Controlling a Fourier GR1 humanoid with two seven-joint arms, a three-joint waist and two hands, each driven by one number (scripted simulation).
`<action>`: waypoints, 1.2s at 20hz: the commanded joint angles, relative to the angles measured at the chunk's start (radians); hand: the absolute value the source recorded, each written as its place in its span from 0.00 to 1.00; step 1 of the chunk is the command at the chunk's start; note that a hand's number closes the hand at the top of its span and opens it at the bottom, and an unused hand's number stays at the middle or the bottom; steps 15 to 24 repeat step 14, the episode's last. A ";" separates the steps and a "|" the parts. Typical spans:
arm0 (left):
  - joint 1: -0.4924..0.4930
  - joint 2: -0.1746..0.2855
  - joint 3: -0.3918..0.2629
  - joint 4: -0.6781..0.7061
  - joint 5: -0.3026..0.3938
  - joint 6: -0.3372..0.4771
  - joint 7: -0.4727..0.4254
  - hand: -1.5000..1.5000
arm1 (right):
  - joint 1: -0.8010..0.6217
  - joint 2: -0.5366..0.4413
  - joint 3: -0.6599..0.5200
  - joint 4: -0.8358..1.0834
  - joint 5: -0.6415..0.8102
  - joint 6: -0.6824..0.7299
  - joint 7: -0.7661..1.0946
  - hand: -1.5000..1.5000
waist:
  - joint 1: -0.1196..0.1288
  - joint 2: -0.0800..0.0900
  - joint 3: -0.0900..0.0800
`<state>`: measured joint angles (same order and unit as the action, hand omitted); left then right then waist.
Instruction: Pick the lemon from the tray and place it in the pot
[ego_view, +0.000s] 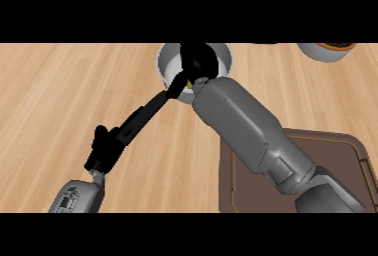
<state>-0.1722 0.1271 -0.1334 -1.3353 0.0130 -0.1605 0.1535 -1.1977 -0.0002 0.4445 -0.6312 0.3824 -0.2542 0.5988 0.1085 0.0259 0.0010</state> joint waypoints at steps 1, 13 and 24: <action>0.025 0.004 0.000 0.000 0.006 -0.013 -0.015 0.50 | 0.006 0.000 -0.070 -0.079 -0.067 -0.258 -0.057 0.00 | -0.006 -0.007 0.000; 0.038 -0.005 0.041 -0.028 0.001 0.049 0.042 0.50 | 0.119 -0.005 -0.265 -0.133 -0.198 -0.533 -0.358 0.00 | -0.094 -0.021 0.000; 0.108 0.014 0.030 -0.071 0.014 0.008 -0.001 0.50 | 0.117 -0.050 -0.290 -0.162 -0.221 -0.483 -0.368 0.00 | -0.093 -0.024 0.000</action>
